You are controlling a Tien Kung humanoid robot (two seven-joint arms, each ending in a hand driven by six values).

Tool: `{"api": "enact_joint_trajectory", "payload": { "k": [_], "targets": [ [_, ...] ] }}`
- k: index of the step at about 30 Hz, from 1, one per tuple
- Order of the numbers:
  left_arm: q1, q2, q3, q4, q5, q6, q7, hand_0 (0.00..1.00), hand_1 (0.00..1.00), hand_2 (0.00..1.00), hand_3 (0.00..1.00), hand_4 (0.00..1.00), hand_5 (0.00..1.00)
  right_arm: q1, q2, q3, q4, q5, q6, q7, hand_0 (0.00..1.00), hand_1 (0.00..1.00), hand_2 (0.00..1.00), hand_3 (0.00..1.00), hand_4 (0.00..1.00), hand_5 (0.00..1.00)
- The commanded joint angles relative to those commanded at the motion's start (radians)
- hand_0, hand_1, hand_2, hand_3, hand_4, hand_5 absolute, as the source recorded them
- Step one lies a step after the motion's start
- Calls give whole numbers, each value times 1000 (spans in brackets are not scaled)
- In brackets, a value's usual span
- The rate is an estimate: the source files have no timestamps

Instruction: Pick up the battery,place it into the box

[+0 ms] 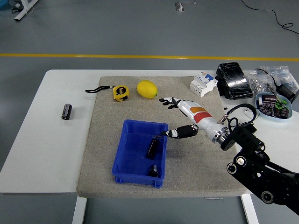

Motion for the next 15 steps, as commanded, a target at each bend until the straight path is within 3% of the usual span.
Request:
{"api": "enact_joint_trajectory", "payload": {
  "k": [15],
  "targets": [
    [-5, -8, 15, 0, -19, 0, -6, 736, 669, 696, 628, 673, 633, -164, -83, 274, -41, 2, -2, -11, 715, 701, 784, 867, 998, 280]
  ]
}}
